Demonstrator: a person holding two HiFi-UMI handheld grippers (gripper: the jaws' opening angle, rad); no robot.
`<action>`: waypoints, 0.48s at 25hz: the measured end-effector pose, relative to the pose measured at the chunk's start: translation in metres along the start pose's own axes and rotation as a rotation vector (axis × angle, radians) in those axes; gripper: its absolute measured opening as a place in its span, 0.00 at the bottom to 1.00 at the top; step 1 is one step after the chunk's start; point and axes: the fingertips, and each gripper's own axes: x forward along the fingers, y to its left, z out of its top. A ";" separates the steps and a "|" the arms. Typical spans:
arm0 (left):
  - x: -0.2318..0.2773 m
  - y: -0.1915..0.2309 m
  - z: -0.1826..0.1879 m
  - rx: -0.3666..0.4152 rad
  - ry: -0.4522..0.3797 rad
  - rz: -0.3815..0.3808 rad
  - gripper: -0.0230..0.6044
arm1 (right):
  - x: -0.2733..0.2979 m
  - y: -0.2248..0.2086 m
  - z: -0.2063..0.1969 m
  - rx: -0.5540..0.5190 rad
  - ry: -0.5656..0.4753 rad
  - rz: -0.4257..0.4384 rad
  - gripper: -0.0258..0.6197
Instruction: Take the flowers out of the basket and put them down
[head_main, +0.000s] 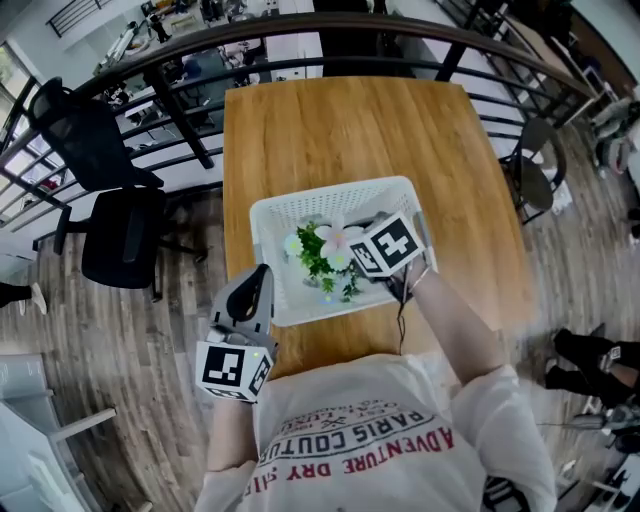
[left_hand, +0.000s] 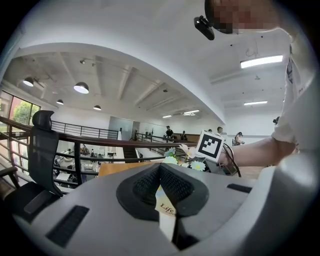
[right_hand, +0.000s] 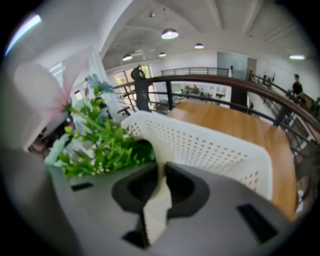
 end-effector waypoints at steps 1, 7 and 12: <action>0.003 -0.009 0.007 0.004 -0.015 0.003 0.08 | -0.014 -0.004 0.004 -0.010 -0.030 0.000 0.15; 0.035 -0.069 0.027 0.009 -0.056 0.034 0.08 | -0.102 -0.047 0.010 -0.049 -0.187 -0.008 0.15; 0.080 -0.163 0.032 0.000 -0.067 0.021 0.08 | -0.183 -0.120 -0.023 -0.045 -0.281 -0.020 0.15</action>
